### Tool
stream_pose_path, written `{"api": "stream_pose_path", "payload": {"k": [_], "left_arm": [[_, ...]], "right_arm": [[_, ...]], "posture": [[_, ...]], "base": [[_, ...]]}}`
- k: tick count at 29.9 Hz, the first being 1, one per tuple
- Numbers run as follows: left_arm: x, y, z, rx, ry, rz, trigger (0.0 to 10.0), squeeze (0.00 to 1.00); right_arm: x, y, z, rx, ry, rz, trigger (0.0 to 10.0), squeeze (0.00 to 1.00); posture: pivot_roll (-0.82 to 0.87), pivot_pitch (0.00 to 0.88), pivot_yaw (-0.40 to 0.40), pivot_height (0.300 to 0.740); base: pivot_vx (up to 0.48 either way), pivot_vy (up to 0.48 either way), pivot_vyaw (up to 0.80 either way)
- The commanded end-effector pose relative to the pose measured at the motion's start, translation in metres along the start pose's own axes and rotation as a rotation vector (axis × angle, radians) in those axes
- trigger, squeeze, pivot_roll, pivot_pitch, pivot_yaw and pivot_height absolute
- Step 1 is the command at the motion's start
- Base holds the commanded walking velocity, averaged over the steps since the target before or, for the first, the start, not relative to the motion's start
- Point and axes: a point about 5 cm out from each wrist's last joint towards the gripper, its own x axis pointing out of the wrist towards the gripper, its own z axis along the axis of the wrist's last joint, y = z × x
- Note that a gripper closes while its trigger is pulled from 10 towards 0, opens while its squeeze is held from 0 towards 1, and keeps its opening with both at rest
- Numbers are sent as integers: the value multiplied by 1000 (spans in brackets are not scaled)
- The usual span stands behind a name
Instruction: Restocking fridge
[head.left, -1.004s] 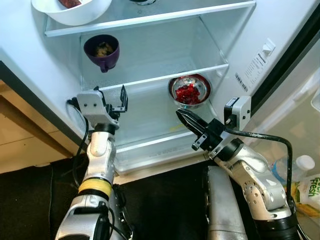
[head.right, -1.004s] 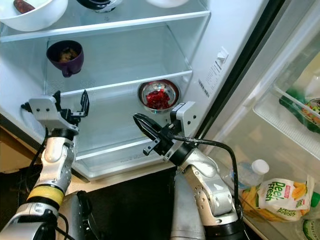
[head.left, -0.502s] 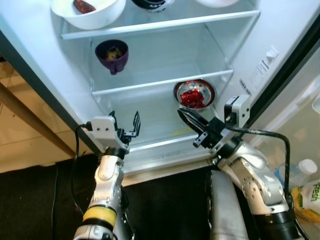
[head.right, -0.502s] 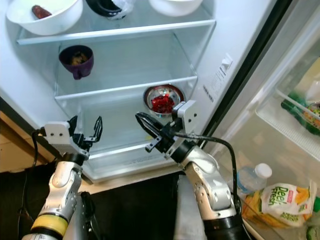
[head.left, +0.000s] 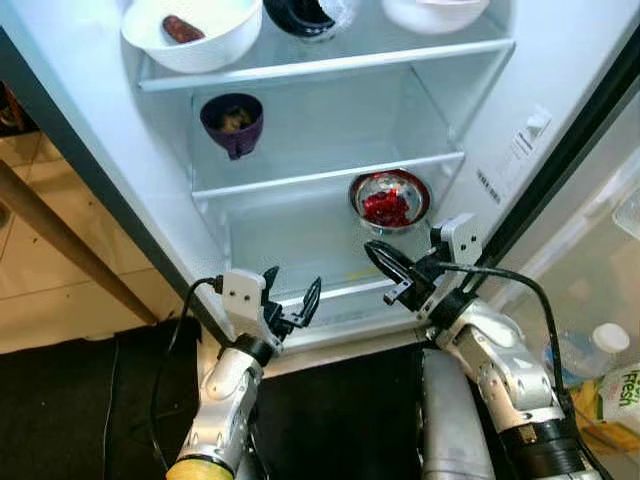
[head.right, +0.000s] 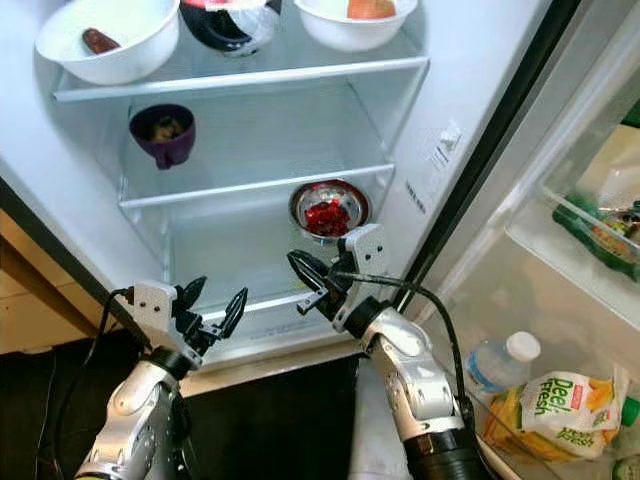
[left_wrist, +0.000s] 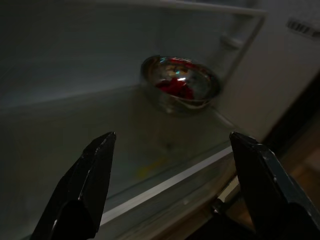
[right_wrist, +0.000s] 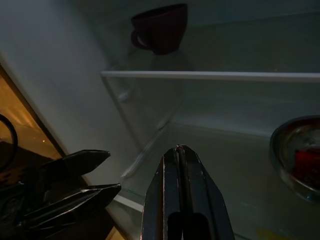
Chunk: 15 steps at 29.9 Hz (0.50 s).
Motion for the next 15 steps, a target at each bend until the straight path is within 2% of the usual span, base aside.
{"api": "stream_pose_path", "payload": {"k": [1,6,12,15], "left_arm": [[-11,-9,-13,-19,62,-63,10000,0],[-20,-13,-21,0,100,-94,10000,0],[-21,-13,-25,-4,119,-92,10000,0],[-22,-15,-31,-25,157,-107,10000,0]], "right_arm": [[-2,2,-16,27,47,7,10000,0],[-6,2,-27,50,70,6,10000,0],[-9,2,-39,87,95,18,10000,0],[-14,-1,-52,113,138,-1,10000,0]], "posture": [[-69,188,11,485],[-62,176,-1,500],[-63,156,-13,520],[-65,145,-16,535]], "base": [[0,0,0],[0,0,0],[0,0,0],[0,0,0]]}}
